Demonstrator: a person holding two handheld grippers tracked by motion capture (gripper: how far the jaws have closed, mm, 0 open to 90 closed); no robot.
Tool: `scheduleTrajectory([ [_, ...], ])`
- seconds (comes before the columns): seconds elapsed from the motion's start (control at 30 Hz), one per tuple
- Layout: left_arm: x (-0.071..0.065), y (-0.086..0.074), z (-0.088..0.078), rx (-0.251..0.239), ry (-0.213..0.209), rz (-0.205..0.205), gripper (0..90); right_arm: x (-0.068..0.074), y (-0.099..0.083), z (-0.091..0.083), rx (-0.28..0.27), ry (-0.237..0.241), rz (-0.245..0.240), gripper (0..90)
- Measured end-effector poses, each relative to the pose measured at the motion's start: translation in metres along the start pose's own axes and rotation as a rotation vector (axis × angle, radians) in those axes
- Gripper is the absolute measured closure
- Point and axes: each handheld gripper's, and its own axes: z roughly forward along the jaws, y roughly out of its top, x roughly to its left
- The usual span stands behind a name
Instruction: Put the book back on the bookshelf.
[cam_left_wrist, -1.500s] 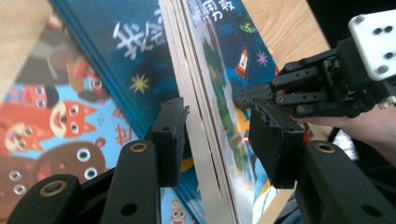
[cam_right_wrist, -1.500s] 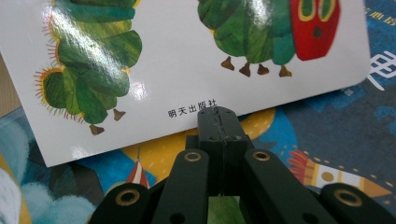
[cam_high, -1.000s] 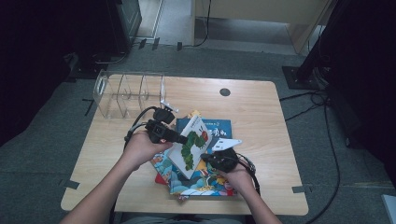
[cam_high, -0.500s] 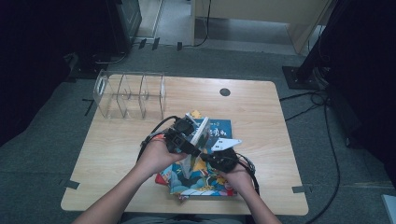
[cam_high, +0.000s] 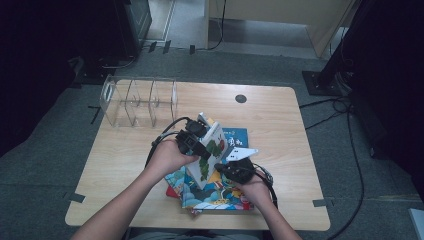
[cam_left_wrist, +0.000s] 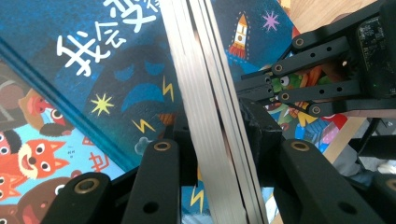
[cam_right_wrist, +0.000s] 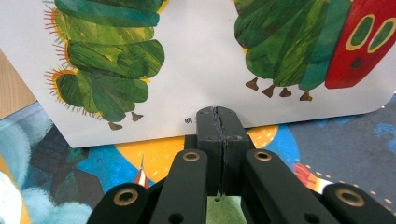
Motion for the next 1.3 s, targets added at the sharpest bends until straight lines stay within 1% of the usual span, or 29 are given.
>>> scheduleTrajectory([
  [0.07, -0.001, 0.003, 0.000, 0.007, 0.008, 0.006, 71.1, 0.000, 0.000, 0.000, -0.001, -0.004, 0.000, 89.4],
  [0.17, -0.002, 0.004, -0.001, 0.018, 0.012, 0.031, 72.7, 0.000, 0.000, 0.000, -0.001, 0.001, -0.002, 88.5],
  [0.2, -0.002, 0.004, -0.002, 0.024, 0.012, 0.047, 73.9, 0.000, 0.000, 0.000, 0.002, 0.003, -0.003, 88.4],
  [0.27, -0.002, 0.003, -0.004, 0.025, 0.017, 0.061, 76.0, 0.001, 0.000, 0.001, 0.000, 0.005, -0.009, 87.8],
  [0.3, -0.002, 0.002, -0.005, 0.028, 0.021, 0.075, 77.0, 0.001, 0.000, 0.001, 0.001, 0.005, -0.011, 87.8],
  [0.37, -0.002, 0.001, -0.006, 0.040, 0.029, 0.084, 77.1, 0.001, 0.000, 0.001, -0.001, 0.005, -0.009, 87.3],
  [0.43, -0.001, 0.000, -0.007, 0.042, 0.041, 0.099, 77.2, 0.001, 0.000, 0.001, 0.000, 0.003, -0.007, 86.7],
  [0.53, 0.000, -0.002, -0.009, 0.037, 0.051, 0.104, 77.3, 0.001, 0.000, 0.001, 0.002, 0.003, -0.009, 84.9],
  [0.6, 0.002, -0.003, -0.012, 0.030, 0.055, 0.105, 77.3, 0.000, 0.000, 0.002, 0.006, 0.001, -0.018, 81.8],
  [0.7, 0.005, -0.005, -0.014, 0.026, 0.058, 0.107, 77.4, 0.001, 0.000, 0.003, 0.011, 0.000, -0.017, 78.3],
  [0.8, 0.007, -0.007, -0.017, 0.022, 0.065, 0.106, 77.4, 0.002, 0.000, 0.003, 0.007, -0.003, -0.031, 75.0],
  [0.87, 0.008, -0.008, -0.019, 0.024, 0.068, 0.107, 77.4, 0.003, 0.000, 0.003, 0.007, -0.004, -0.039, 71.2],
  [1.0, 0.011, -0.010, -0.023, 0.013, 0.068, 0.092, 77.4, 0.005, -0.001, 0.005, -0.004, -0.010, -0.066, 64.8],
  [1.07, 0.013, -0.011, -0.026, 0.013, 0.064, 0.088, 77.3, 0.006, -0.002, 0.005, -0.008, -0.013, -0.080, 61.9],
  [1.1, 0.015, -0.011, -0.027, 0.016, 0.062, 0.088, 77.3, 0.007, -0.002, 0.006, -0.009, -0.013, -0.087, 58.9],
  [1.13, 0.015, -0.012, -0.028, 0.008, 0.064, 0.081, 77.3, 0.008, -0.002, 0.007, -0.008, -0.015, -0.090, 57.4],
  [1.2, 0.018, -0.012, -0.031, 0.012, 0.075, 0.079, 77.3, 0.009, -0.001, 0.007, -0.007, -0.018, -0.097, 55.8],
  [1.3, 0.020, -0.014, -0.035, 0.006, 0.075, 0.070, 77.3, 0.010, -0.001, 0.008, -0.006, -0.024, -0.113, 52.4],
])
